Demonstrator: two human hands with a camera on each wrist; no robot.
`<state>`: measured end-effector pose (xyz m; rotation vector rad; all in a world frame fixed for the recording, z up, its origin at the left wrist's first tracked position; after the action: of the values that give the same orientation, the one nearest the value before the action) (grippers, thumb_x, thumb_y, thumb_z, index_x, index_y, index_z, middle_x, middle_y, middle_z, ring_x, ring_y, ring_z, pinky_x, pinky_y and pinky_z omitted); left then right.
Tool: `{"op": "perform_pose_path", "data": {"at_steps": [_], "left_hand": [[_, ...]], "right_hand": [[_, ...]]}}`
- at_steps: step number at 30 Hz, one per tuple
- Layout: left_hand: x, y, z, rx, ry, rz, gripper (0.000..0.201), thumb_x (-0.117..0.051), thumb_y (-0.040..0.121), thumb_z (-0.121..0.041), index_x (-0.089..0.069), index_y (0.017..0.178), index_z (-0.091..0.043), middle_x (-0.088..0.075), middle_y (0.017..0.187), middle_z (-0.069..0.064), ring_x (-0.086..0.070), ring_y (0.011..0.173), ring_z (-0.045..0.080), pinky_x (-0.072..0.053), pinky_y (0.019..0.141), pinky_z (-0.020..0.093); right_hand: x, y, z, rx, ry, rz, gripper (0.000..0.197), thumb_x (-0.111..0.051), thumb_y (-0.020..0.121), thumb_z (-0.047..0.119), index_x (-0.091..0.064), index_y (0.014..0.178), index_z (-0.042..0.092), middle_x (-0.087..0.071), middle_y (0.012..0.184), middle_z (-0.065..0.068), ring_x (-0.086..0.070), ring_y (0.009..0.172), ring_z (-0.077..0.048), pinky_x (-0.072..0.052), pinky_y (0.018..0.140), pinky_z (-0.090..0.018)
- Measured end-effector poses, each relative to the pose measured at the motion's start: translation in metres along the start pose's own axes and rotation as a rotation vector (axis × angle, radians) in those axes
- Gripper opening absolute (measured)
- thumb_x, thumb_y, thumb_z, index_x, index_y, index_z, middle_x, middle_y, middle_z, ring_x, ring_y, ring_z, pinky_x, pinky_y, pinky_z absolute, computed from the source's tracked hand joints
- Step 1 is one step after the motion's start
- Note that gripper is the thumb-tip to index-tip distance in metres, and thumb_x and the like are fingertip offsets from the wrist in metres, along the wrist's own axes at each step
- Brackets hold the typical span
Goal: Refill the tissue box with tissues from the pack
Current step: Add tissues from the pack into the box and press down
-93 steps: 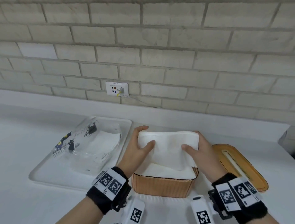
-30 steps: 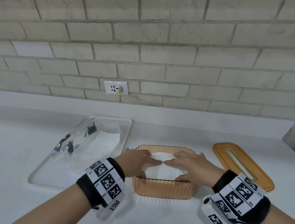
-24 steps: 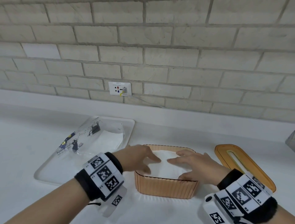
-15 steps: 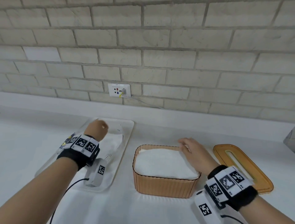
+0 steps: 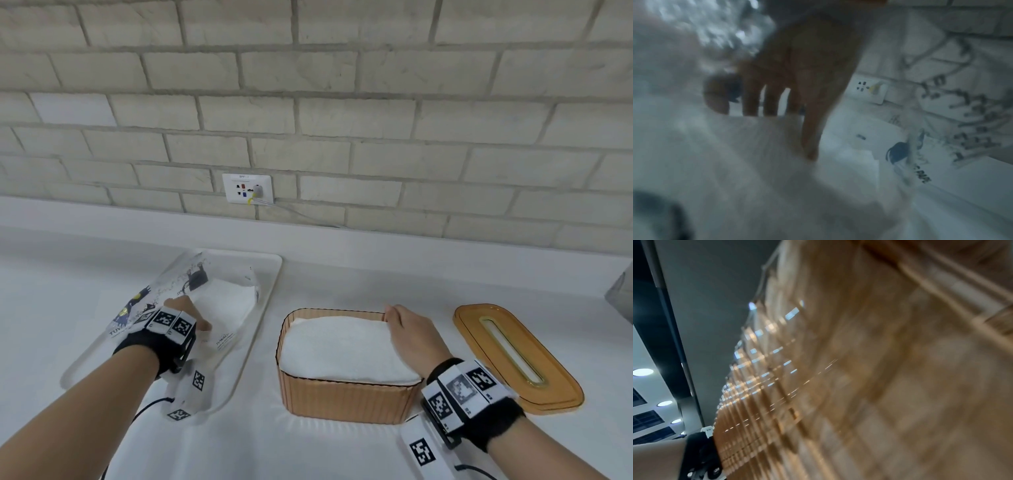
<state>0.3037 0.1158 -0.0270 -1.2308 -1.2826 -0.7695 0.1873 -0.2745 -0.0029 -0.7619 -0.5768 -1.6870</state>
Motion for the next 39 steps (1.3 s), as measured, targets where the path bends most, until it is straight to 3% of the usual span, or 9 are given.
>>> {"op": "perform_pose_path", "data": {"at_steps": [3,8,12,15,19,24,30,35,39], "left_hand": [[0.002,-0.001,-0.005,0.025,0.040,-0.016,0.057,-0.075,0.078,-0.032,-0.050,0.123,-0.006,-0.049,0.127,0.015,-0.053,0.116,0.030,-0.043,0.095,0.035],[0.002,0.002,-0.016,-0.014,0.156,-0.105,0.041,-0.065,0.084,-0.022,-0.051,0.122,-0.017,-0.045,0.128,0.007,-0.041,0.123,0.029,-0.034,0.105,0.049],[0.004,0.000,-0.018,-0.054,0.071,-0.128,0.027,-0.062,0.085,-0.015,-0.050,0.110,-0.016,-0.056,0.118,0.006,-0.053,0.110,0.027,-0.037,0.098,0.047],[0.008,-0.002,-0.022,-0.152,-0.075,-0.142,0.018,-0.060,0.084,-0.006,-0.047,0.094,-0.013,-0.064,0.106,0.013,-0.057,0.087,0.026,-0.043,0.073,0.031],[0.036,-0.019,-0.029,-0.242,-0.238,-0.192,0.023,-0.060,0.084,-0.001,-0.055,0.106,-0.006,-0.064,0.105,0.017,-0.058,0.095,0.029,-0.038,0.072,0.028],[0.117,-0.077,-0.055,-0.479,-0.429,-0.342,0.013,-0.065,0.082,-0.003,-0.061,0.094,-0.007,-0.060,0.084,0.012,-0.051,0.076,0.026,-0.035,0.062,0.030],[0.124,-0.149,-0.125,-0.859,-0.546,0.011,0.012,-0.071,0.083,-0.010,-0.064,0.085,-0.019,-0.065,0.072,-0.018,-0.058,0.062,-0.005,-0.045,0.060,0.010],[0.108,-0.170,-0.159,-0.979,-0.528,0.034,0.020,-0.072,0.082,-0.013,-0.062,0.077,-0.030,-0.063,0.075,-0.025,-0.058,0.067,-0.006,-0.044,0.063,0.009],[0.106,-0.155,-0.141,-0.827,-0.991,0.031,0.018,-0.072,0.082,-0.018,-0.064,0.092,-0.030,-0.067,0.094,-0.005,-0.065,0.077,0.006,-0.050,0.064,0.017]], "right_hand": [[0.000,0.000,0.001,0.011,-0.015,-0.005,0.041,-0.024,0.101,0.037,-0.043,0.070,0.017,-0.047,0.063,-0.001,-0.046,0.060,-0.016,-0.036,0.060,-0.032],[0.001,-0.001,0.002,0.024,-0.045,-0.015,0.041,-0.023,0.101,0.036,-0.041,0.069,0.018,-0.047,0.063,0.000,-0.046,0.062,-0.017,-0.036,0.061,-0.032],[0.002,-0.002,0.004,0.031,-0.061,-0.023,0.041,-0.023,0.101,0.036,-0.039,0.067,0.019,-0.046,0.063,0.000,-0.045,0.062,-0.016,-0.036,0.062,-0.031],[0.003,-0.003,0.005,0.042,-0.065,-0.026,0.041,-0.023,0.101,0.035,-0.041,0.069,0.018,-0.047,0.064,0.000,-0.046,0.062,-0.016,-0.036,0.062,-0.030],[0.002,-0.001,0.006,0.059,-0.056,-0.009,0.040,-0.025,0.101,0.035,-0.042,0.071,0.016,-0.047,0.066,0.000,-0.047,0.066,-0.018,-0.040,0.067,-0.034],[0.025,-0.003,0.034,0.195,-0.035,-0.043,0.031,-0.039,0.096,0.042,-0.049,0.119,0.025,-0.054,0.114,0.008,-0.048,0.112,-0.014,-0.040,0.097,-0.037],[0.059,-0.017,0.110,0.359,0.428,0.113,0.090,-0.069,0.062,0.057,-0.028,0.139,0.033,-0.053,0.125,0.016,-0.045,0.120,0.000,-0.033,0.100,-0.025],[0.059,-0.024,0.118,0.361,0.539,0.196,0.024,-0.065,0.084,0.016,-0.062,0.106,0.026,-0.071,0.102,0.008,-0.067,0.094,-0.009,-0.052,0.083,-0.021],[0.078,-0.029,0.105,0.355,0.607,0.030,0.020,-0.059,0.089,0.014,-0.061,0.098,0.031,-0.070,0.097,0.013,-0.066,0.088,0.000,-0.051,0.079,-0.015]]}}
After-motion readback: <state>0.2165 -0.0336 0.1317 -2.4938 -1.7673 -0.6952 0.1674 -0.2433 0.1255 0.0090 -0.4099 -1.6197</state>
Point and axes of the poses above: each hand's wrist, its own y-axis towards the middle knuckle, its own x-axis out of the back of the hand, z = x × y, the point moved 9 cm from there along y, towards the middle knuckle
